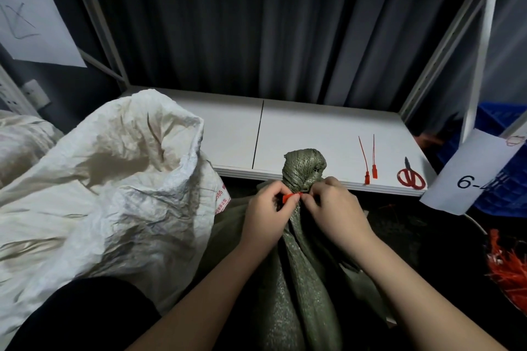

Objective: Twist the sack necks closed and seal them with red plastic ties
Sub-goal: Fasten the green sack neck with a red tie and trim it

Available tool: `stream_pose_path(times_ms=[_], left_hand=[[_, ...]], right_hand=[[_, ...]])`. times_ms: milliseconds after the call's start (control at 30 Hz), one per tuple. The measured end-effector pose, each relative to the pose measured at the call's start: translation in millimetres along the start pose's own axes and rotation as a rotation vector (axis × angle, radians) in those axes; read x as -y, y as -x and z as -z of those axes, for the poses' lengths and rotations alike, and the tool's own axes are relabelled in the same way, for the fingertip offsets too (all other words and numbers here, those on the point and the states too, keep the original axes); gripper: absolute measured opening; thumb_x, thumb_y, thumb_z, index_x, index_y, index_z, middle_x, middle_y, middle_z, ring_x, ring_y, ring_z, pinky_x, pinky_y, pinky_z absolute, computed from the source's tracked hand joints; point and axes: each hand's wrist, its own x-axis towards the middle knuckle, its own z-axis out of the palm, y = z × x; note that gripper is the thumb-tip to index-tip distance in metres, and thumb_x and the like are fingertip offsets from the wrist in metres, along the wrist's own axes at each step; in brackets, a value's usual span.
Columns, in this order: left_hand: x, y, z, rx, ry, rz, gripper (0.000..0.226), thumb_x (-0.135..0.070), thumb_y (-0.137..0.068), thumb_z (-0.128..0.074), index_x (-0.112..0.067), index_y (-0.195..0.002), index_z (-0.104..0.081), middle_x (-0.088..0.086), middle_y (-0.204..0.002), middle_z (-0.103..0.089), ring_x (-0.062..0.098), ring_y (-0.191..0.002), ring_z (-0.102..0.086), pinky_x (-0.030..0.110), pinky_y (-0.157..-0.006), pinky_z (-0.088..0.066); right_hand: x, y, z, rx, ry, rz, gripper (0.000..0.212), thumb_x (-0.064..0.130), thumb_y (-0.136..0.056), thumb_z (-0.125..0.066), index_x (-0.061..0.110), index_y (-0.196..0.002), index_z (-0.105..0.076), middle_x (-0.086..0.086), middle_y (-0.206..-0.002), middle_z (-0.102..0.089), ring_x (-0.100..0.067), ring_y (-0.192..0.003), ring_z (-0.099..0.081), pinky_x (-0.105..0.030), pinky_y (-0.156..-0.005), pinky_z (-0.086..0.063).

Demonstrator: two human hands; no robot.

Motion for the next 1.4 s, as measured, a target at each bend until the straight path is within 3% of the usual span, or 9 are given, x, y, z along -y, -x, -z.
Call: stream_pose_path(times_ms=[300, 533, 600, 667, 767, 900, 1167, 1267, 1400], left_hand=[[6, -9, 1, 0.035, 0.366, 0.162, 0.021, 0.004, -0.081, -0.068, -0.013, -0.07, -0.062, 0.001, -0.071, -0.063, -0.002, -0.064, -0.057, 0.014, -0.068, -0.047], [-5, -8, 5, 0.078, 0.029, 0.115, 0.014, -0.014, -0.081, -0.07, -0.021, -0.081, -0.058, 0.001, -0.092, -0.062, 0.009, -0.089, -0.058, 0.025, -0.086, -0.044], [-19, 4, 8, -0.091, -0.178, -0.035, 0.019, -0.031, -0.076, -0.064, -0.022, -0.091, -0.057, -0.004, -0.107, -0.053, 0.006, -0.101, -0.051, 0.021, -0.093, -0.039], [-36, 17, 5, -0.171, -0.146, -0.104, 0.01, -0.027, -0.08, -0.059, -0.022, -0.087, -0.057, -0.005, -0.098, -0.053, 0.001, -0.082, -0.055, 0.016, -0.079, -0.044], [-52, 24, -8, 0.142, 0.22, 0.342, 0.02, -0.012, -0.095, -0.051, -0.016, -0.076, -0.055, 0.004, -0.075, -0.061, 0.002, -0.045, -0.058, 0.02, -0.048, -0.049], [-59, 14, -17, 0.182, 0.537, 0.701, 0.022, -0.02, -0.098, -0.05, -0.001, -0.093, -0.059, 0.016, -0.091, -0.065, 0.013, -0.061, -0.065, 0.017, -0.053, -0.054], [-58, 1, -38, 0.047, 0.721, 0.814, 0.016, -0.01, -0.095, -0.054, 0.004, -0.102, -0.058, 0.028, -0.112, -0.064, 0.015, -0.055, -0.069, 0.021, -0.053, -0.057], [-51, -8, -49, -0.019, 0.719, 0.809, 0.01, -0.008, -0.096, -0.053, 0.001, -0.095, -0.056, 0.026, -0.112, -0.064, 0.023, -0.078, -0.068, 0.027, -0.071, -0.057], [-41, -23, -67, -0.034, 0.698, 0.797, 0.012, -0.01, -0.098, -0.049, 0.0, -0.101, -0.054, 0.025, -0.124, -0.059, 0.022, -0.091, -0.065, 0.023, -0.071, -0.054]], right_hand=[[-12, -6, -19, 0.03, -0.393, -0.075, 0.038, 0.022, -0.091, -0.058, 0.025, -0.058, -0.039, -0.013, -0.095, -0.053, -0.021, -0.099, -0.048, -0.027, -0.083, -0.034], [-18, -13, -15, 0.068, -0.39, -0.033, 0.035, 0.025, -0.089, -0.062, 0.027, -0.057, -0.048, -0.004, -0.09, -0.054, -0.014, -0.089, -0.05, -0.024, -0.075, -0.033], [-21, -17, -11, 0.132, -0.43, -0.021, 0.03, 0.02, -0.09, -0.058, 0.023, -0.06, -0.056, -0.01, -0.085, -0.059, -0.021, -0.085, -0.055, -0.03, -0.076, -0.038], [-23, -18, -6, 0.197, -0.477, -0.011, 0.03, 0.016, -0.09, -0.055, 0.015, -0.06, -0.062, -0.014, -0.075, -0.063, -0.021, -0.073, -0.055, -0.037, -0.074, -0.043], [-26, -17, -4, 0.251, -0.577, -0.036, 0.036, 0.012, -0.092, -0.052, 0.011, -0.056, -0.057, -0.005, -0.06, -0.055, -0.014, -0.064, -0.046, -0.034, -0.067, -0.039], [-29, -13, 4, 0.287, -0.719, -0.058, 0.034, 0.006, -0.093, -0.046, 0.019, -0.065, -0.061, 0.006, -0.065, -0.057, -0.008, -0.066, -0.047, -0.028, -0.069, -0.039], [-67, -26, 25, 0.448, -0.792, -0.199, 0.028, 0.024, -0.099, -0.045, 0.006, -0.105, -0.065, -0.007, -0.09, -0.063, -0.016, -0.076, -0.055, -0.023, -0.06, -0.04], [-114, -40, 36, 0.36, -0.592, -0.278, 0.025, 0.023, -0.098, -0.048, 0.004, -0.099, -0.064, -0.008, -0.087, -0.062, -0.013, -0.066, -0.055, -0.019, -0.054, -0.039], [-202, -63, 18, 0.245, -0.251, -0.394, 0.025, 0.024, -0.094, -0.055, 0.003, -0.101, -0.067, -0.013, -0.101, -0.066, -0.02, -0.086, -0.058, -0.027, -0.078, -0.046]])
